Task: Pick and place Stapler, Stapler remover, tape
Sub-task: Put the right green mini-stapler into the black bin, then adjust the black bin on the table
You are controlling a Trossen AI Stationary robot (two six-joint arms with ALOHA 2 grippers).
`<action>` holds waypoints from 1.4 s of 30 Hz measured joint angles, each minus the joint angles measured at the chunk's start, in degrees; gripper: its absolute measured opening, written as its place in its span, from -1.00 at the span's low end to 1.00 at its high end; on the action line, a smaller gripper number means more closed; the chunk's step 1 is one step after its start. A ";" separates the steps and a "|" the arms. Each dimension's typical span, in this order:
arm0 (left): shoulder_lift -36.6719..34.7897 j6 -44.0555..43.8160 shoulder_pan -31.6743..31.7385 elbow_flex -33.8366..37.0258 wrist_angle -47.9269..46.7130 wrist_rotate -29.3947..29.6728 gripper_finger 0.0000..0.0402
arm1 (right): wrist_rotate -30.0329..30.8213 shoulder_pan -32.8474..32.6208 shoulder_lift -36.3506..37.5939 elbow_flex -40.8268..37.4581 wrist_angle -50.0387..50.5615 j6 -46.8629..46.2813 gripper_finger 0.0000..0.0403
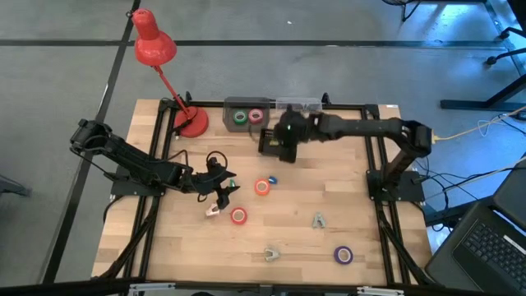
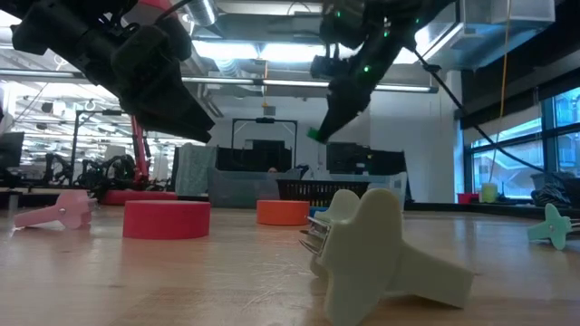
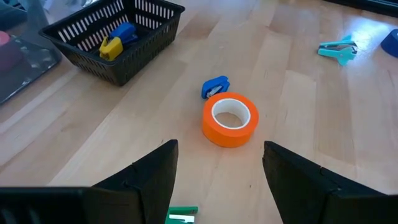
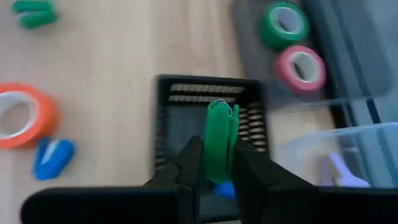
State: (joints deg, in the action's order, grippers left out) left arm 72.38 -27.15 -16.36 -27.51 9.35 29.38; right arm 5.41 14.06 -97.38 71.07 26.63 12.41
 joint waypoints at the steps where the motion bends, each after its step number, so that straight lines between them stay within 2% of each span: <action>1: 0.00 0.30 -0.02 0.00 0.02 0.06 0.12 | -1.27 1.23 -0.28 0.04 -0.71 -0.05 -0.71; 6: 0.00 0.50 0.00 0.00 0.13 1.37 0.12 | -6.40 6.02 -3.18 -0.14 -0.45 -0.21 -0.71; 22: 0.00 0.48 -0.02 0.00 0.17 1.50 0.12 | -8.48 7.89 -10.61 -0.15 0.02 -0.51 -0.69; 29: 0.00 0.50 -0.02 0.00 0.17 1.50 0.12 | -8.18 7.89 -10.65 -0.15 -0.24 -1.66 -0.07; 32: 0.00 0.48 -0.02 0.00 0.17 1.50 0.12 | -8.17 7.89 -10.66 -0.15 -0.24 -1.66 0.12; 35: 0.00 0.46 -0.02 0.00 0.17 1.45 0.13 | -7.69 7.89 -10.65 0.51 2.77 -2.98 0.22; 39: 0.00 0.48 -0.01 0.00 0.15 0.81 0.13 | -7.59 7.67 -10.47 2.10 11.40 -6.23 0.24; 42: 0.00 0.46 -0.02 0.00 -0.01 0.68 0.13 | -9.71 6.19 -10.47 2.12 16.77 -7.32 0.24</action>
State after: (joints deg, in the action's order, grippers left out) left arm 72.38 -26.70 -16.38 -27.51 9.34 30.06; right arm -4.29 20.26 -107.85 73.19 43.40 5.09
